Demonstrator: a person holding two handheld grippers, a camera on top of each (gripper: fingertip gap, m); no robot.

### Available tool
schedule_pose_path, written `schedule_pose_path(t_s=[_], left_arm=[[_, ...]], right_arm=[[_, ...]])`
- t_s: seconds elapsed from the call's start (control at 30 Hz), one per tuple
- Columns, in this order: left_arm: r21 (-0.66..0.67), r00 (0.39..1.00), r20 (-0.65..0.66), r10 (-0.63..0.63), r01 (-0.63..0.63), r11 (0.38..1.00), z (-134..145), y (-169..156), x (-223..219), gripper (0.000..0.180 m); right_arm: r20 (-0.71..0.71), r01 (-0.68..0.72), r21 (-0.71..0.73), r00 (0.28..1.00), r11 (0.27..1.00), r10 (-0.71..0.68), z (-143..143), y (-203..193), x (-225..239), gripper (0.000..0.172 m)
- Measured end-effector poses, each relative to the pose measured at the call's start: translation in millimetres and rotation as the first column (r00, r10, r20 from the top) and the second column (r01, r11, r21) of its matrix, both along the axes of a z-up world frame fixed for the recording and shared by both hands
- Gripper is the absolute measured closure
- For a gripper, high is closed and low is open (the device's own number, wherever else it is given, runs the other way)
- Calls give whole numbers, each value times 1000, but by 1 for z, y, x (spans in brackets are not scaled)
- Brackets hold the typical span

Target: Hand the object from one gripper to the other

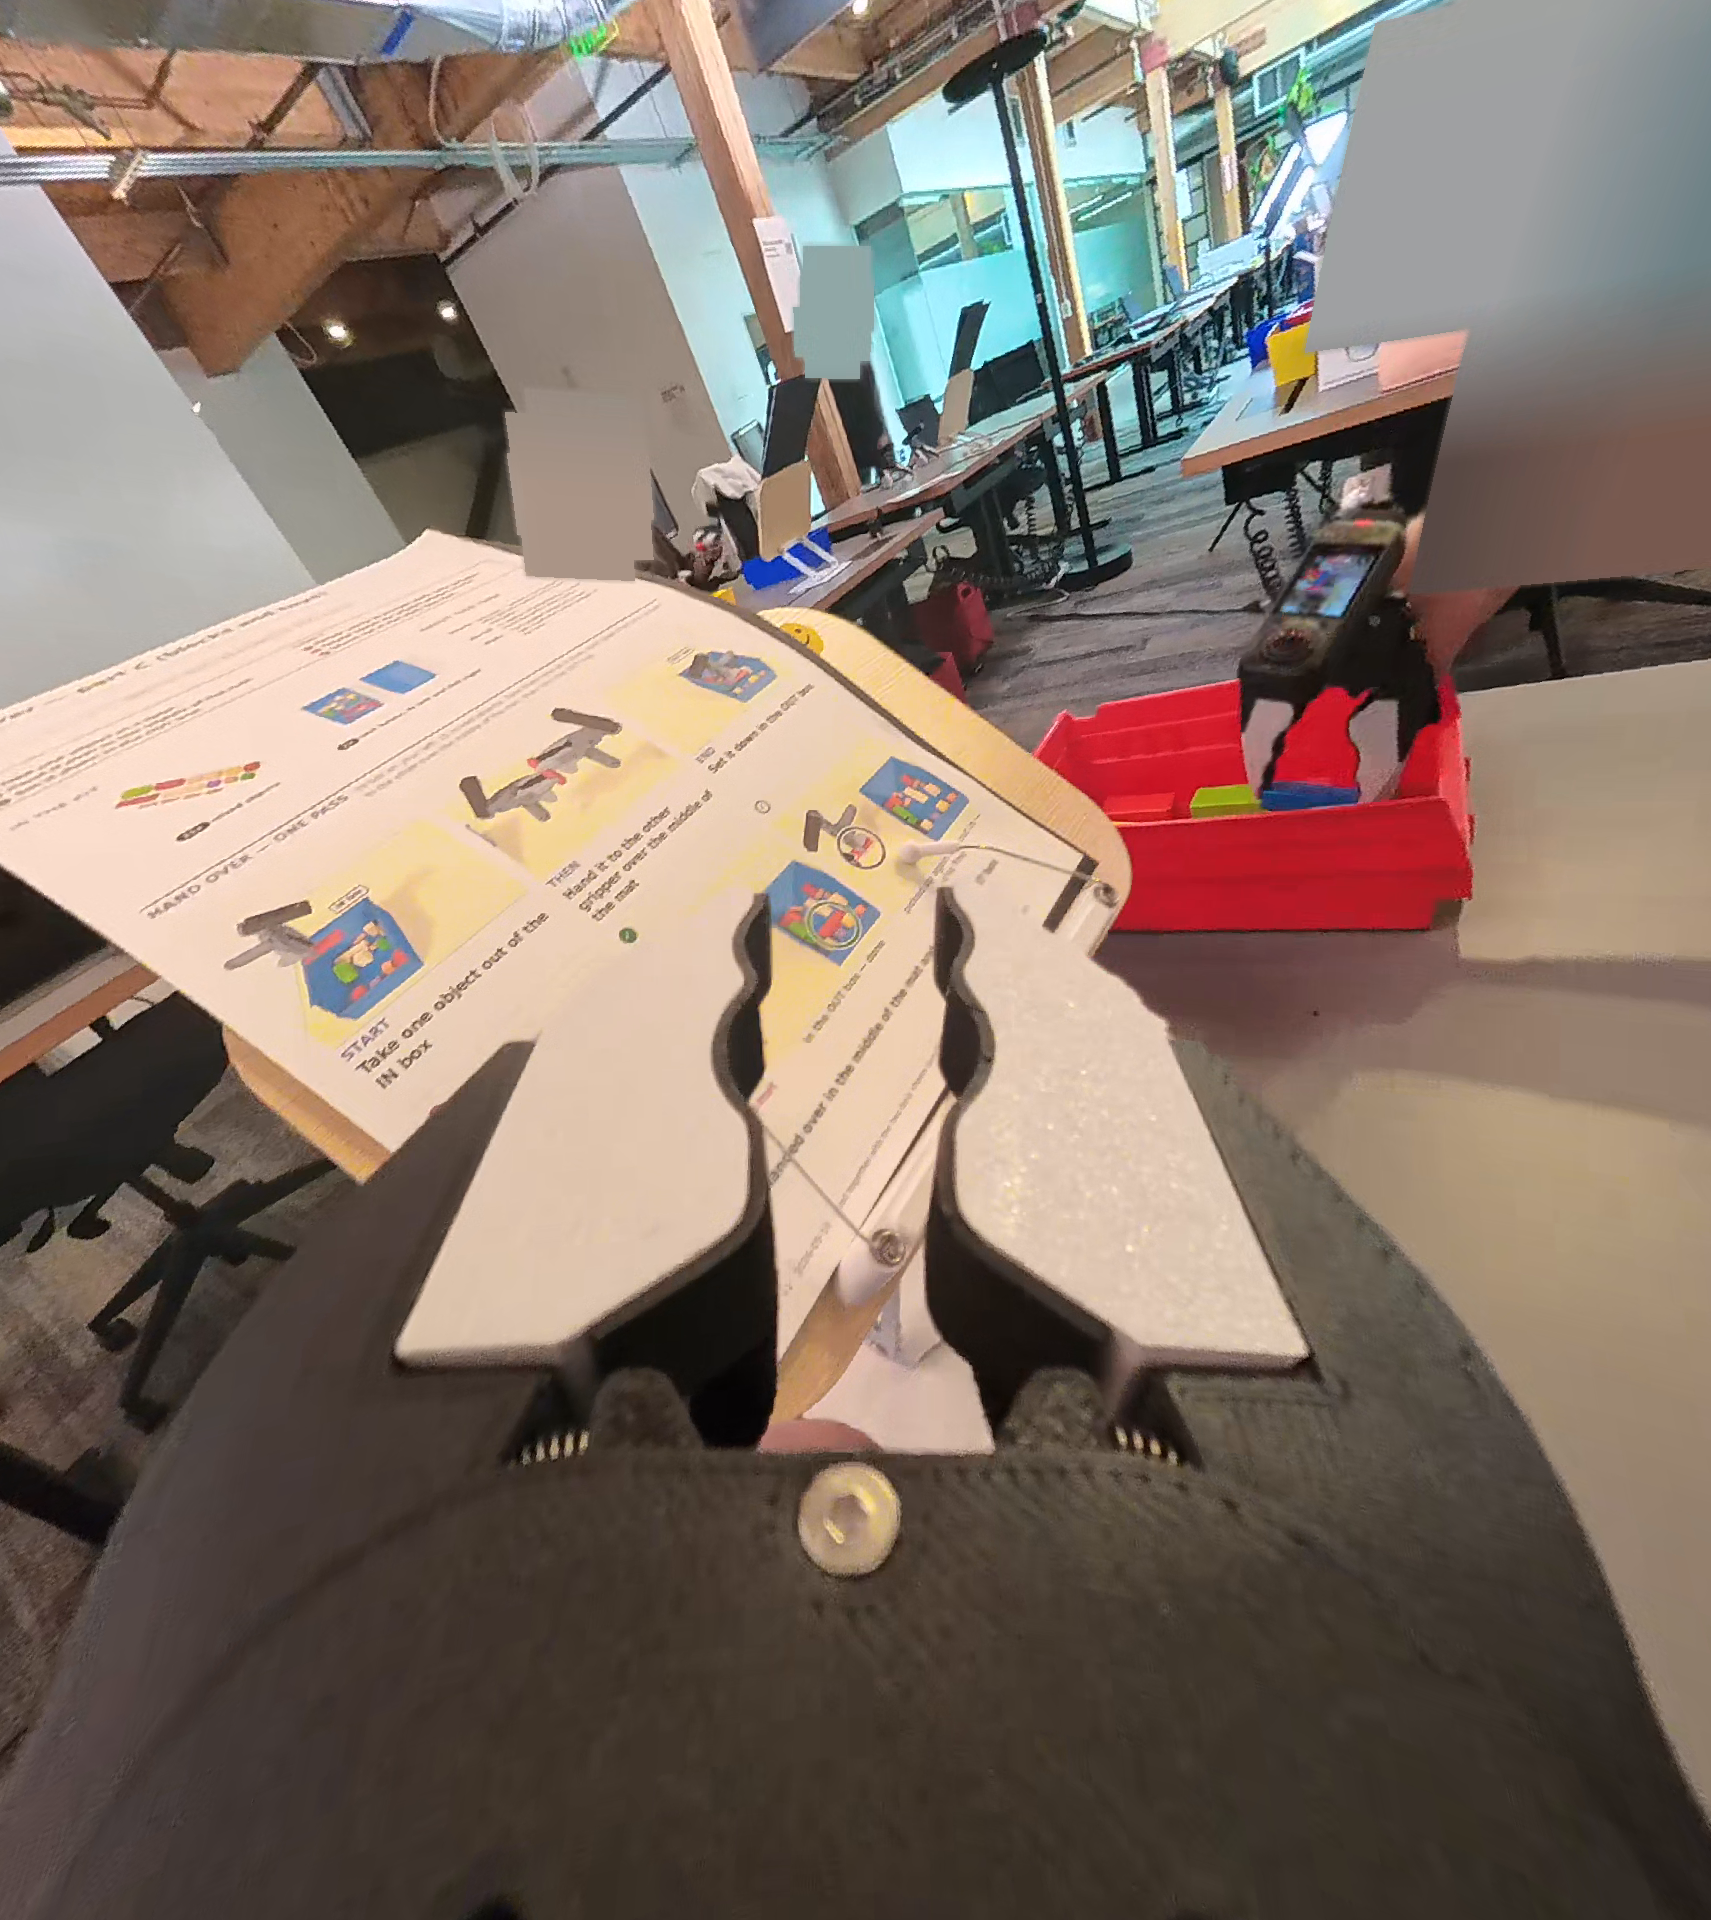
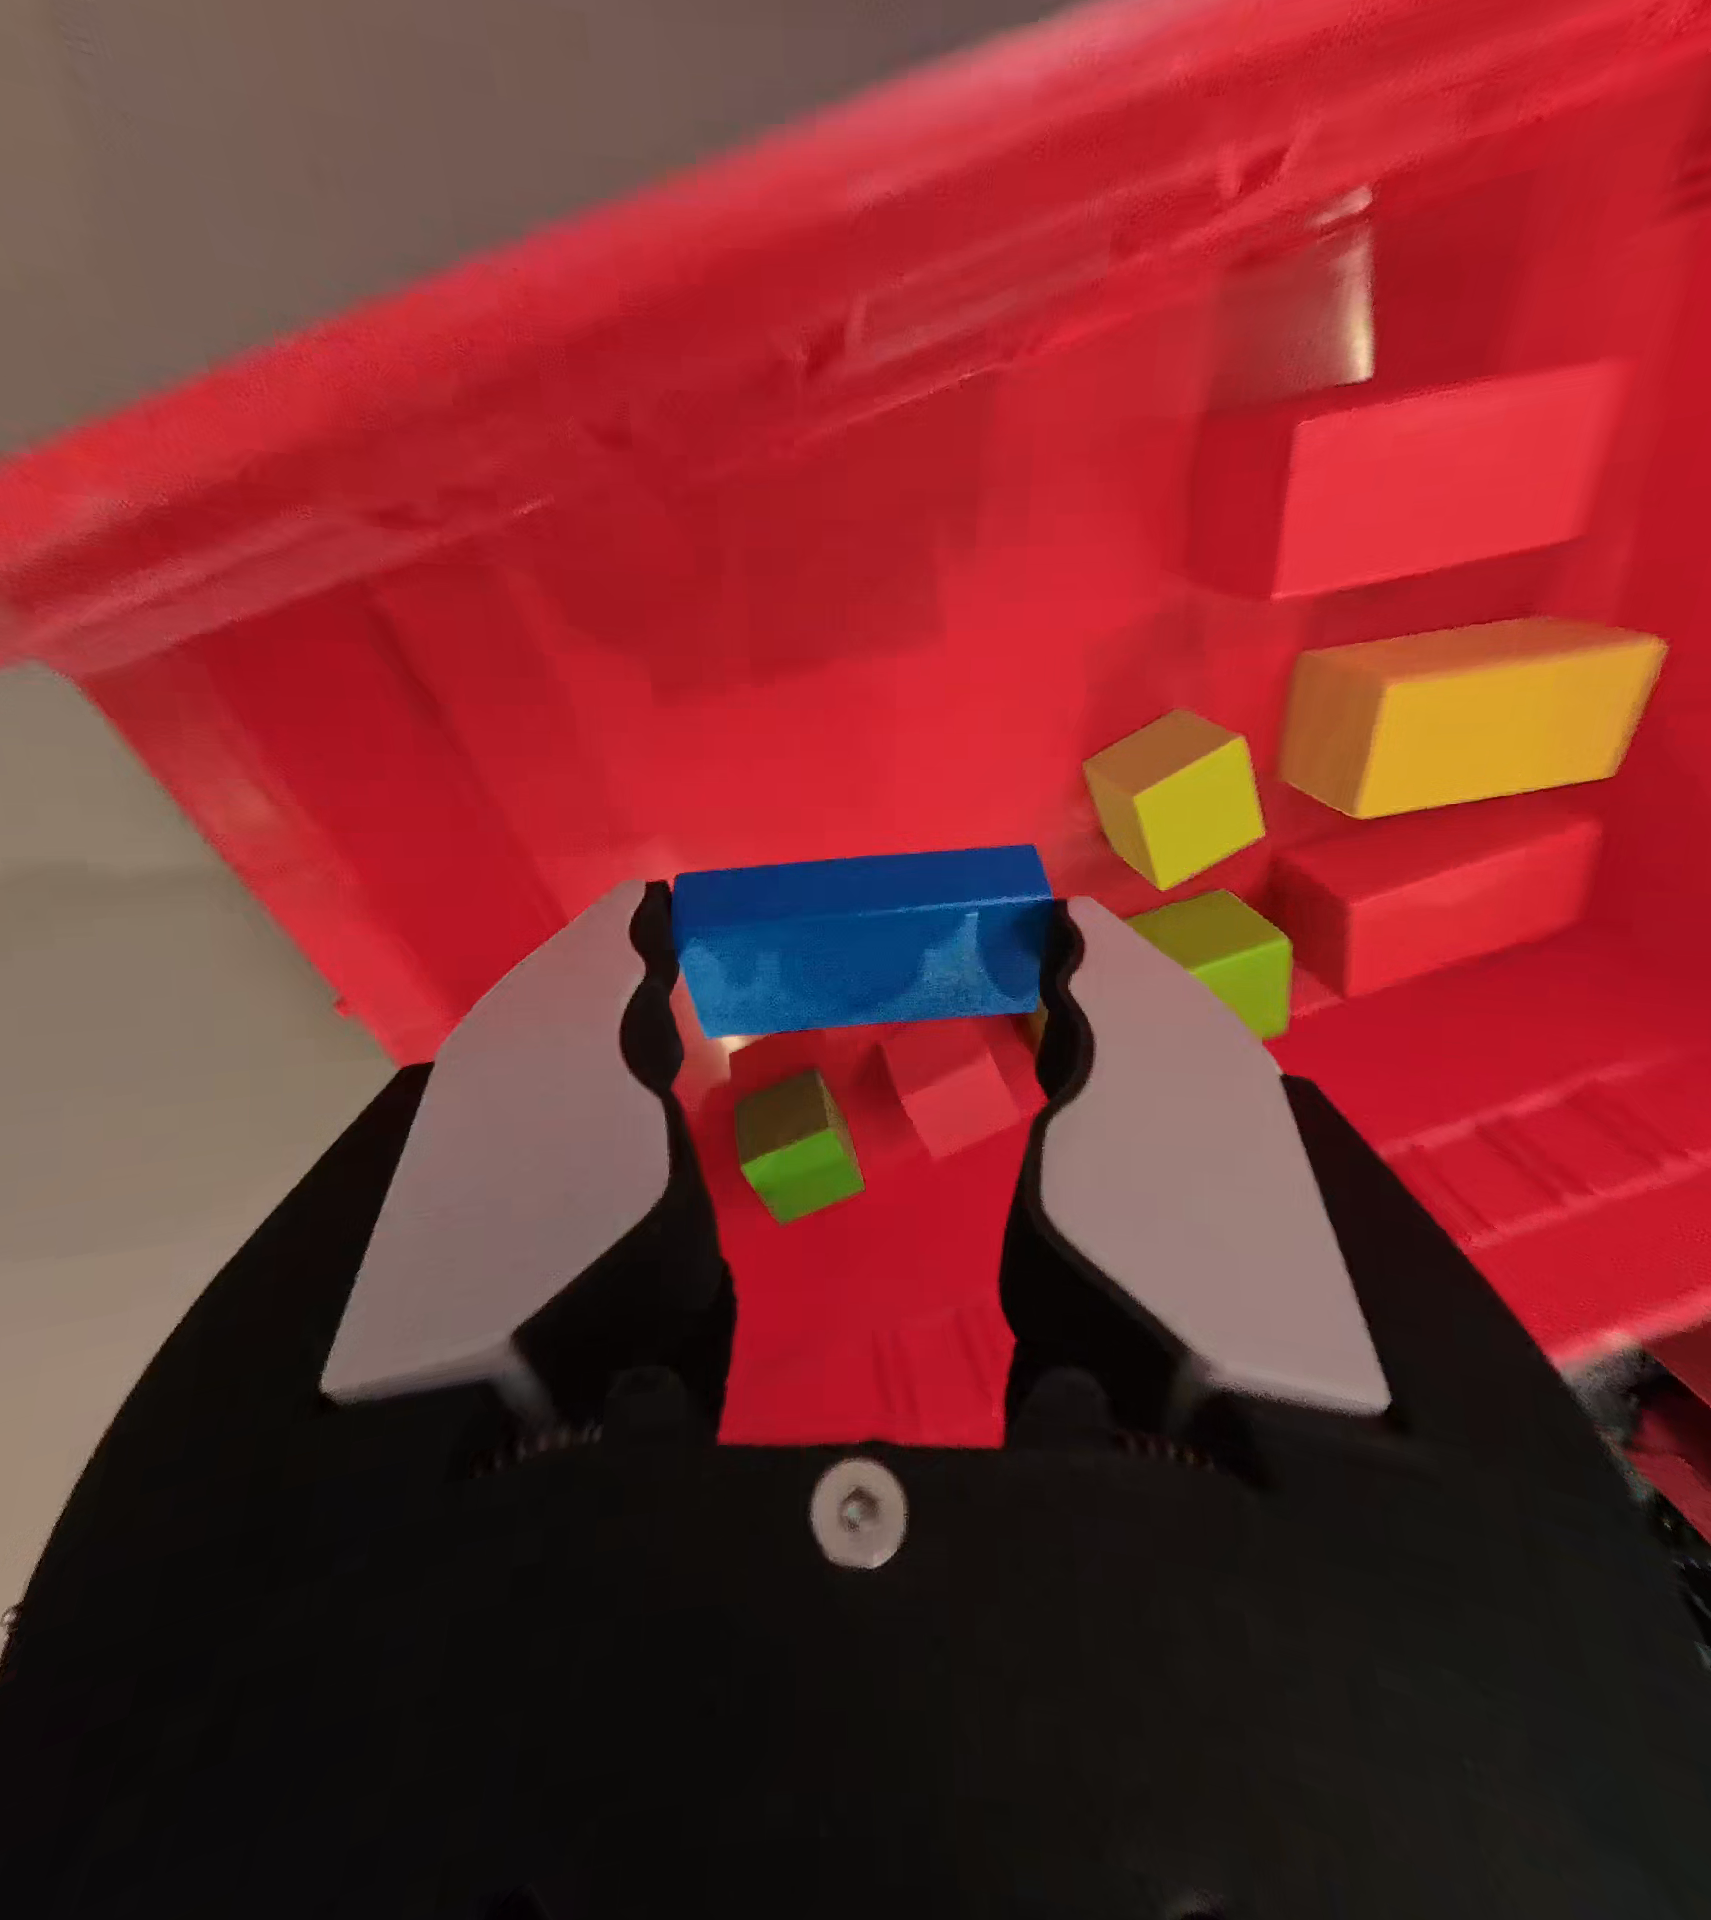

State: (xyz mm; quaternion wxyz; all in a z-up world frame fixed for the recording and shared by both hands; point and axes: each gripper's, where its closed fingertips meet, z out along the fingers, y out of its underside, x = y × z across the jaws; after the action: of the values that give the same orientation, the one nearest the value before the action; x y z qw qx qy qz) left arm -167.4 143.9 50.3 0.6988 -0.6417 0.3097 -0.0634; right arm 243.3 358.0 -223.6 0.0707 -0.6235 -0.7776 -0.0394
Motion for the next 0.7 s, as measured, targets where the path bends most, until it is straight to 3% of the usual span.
schedule_pose_path(t_s=[0.23, 0.57, 0.7], left_arm=[[-31, 999, -20, 41, -41, 999, -11, 8, -14, 149], [-57, 997, -50, 66, -68, 996, -18, 10, -26, 146], [-122, 978, -136, 159, -176, 977, -29, 9, -54, 138]], right_arm=[[105, -4, -76, 994, 997, 12, -38, 18, 12, 106], [133, 15, -143, 991, 990, 4, -43, 22, 11, 105], [156, 32, -135, 988, 990, -11, -42, 20, 14, 100]])
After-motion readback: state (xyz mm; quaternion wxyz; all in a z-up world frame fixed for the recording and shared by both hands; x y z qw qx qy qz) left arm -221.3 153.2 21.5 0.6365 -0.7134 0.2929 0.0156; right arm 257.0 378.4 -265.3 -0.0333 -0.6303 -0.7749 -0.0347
